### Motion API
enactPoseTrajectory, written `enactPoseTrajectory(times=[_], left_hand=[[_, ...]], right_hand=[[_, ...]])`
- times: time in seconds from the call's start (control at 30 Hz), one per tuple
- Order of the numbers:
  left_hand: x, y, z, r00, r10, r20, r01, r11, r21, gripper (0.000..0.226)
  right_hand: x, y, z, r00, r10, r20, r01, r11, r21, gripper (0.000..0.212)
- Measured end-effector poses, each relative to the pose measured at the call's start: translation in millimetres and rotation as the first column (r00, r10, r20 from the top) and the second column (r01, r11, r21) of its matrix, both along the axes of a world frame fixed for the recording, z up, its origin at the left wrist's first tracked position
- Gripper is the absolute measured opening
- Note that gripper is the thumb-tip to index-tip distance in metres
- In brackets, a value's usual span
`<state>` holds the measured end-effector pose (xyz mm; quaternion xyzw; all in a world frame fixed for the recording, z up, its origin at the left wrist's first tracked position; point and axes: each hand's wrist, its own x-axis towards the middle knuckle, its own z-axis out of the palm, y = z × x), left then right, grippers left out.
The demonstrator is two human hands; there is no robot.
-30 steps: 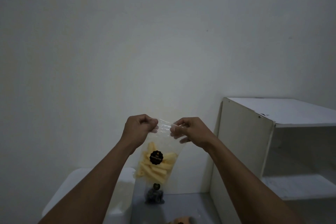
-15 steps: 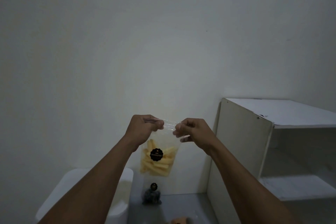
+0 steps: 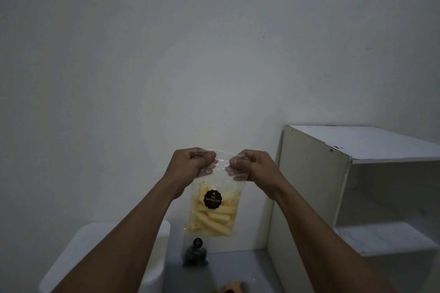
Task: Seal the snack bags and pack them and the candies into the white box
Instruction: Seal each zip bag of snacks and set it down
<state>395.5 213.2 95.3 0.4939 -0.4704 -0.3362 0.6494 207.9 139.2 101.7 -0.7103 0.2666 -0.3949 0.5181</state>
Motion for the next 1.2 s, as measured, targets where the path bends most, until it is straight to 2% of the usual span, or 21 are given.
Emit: enactPoseTrajectory(times=[0.1,0.27,0.33,0.5,0.6,0.67,0.73,0.87,1.1,1.2], left_hand=[[-3.7,-1.5,0.8,0.999,-0.040,-0.029,0.041,0.999,0.014,0.014],[-7.0,-3.3,4.4,0.997,0.048,0.054,-0.044,0.996,-0.078,0.014],[-8.9,-1.7,7.1,0.998,0.030,0.051,-0.026,0.997,-0.073,0.017],[-7.5,5.2,7.6,0.998,-0.036,-0.052,0.034,0.999,-0.036,0.016],[-3.1,4.7,6.6,0.999,0.047,-0.020,-0.048,0.997,-0.061,0.012],[-4.4,4.2,6.6,0.995,0.090,0.037,-0.087,0.993,-0.076,0.012],[-7.9,6.4,7.1,0.996,0.071,0.057,-0.067,0.995,-0.077,0.014],[-5.9,11.5,6.2,1.000,-0.010,-0.022,0.009,0.999,-0.034,0.015],[-2.8,11.8,11.8,0.994,0.106,0.039,-0.103,0.992,-0.071,0.007],[-4.8,12.1,12.4,0.998,0.064,0.017,-0.063,0.996,-0.058,0.011]], right_hand=[[-1.8,1.2,3.8,0.999,-0.035,0.018,0.035,0.999,-0.020,0.007],[-0.5,2.9,4.5,0.998,-0.016,0.060,0.016,1.000,0.013,0.009],[-0.2,3.7,6.3,0.998,-0.018,0.060,0.018,1.000,0.007,0.008],[-3.6,1.9,10.6,0.997,-0.060,0.042,0.061,0.998,-0.023,0.009],[-1.2,3.6,9.5,1.000,-0.019,0.000,0.019,0.999,-0.028,0.006],[2.4,5.5,10.0,0.999,0.007,-0.033,-0.008,1.000,-0.023,0.014],[6.0,6.2,11.5,0.999,-0.004,-0.050,0.001,0.999,-0.050,0.015],[7.4,3.3,13.5,0.997,-0.064,-0.033,0.059,0.991,-0.119,0.007],[6.4,9.8,15.1,0.997,0.006,-0.083,-0.013,0.996,-0.083,0.018],[7.1,9.8,17.7,0.999,-0.034,-0.037,0.029,0.992,-0.122,0.012]])
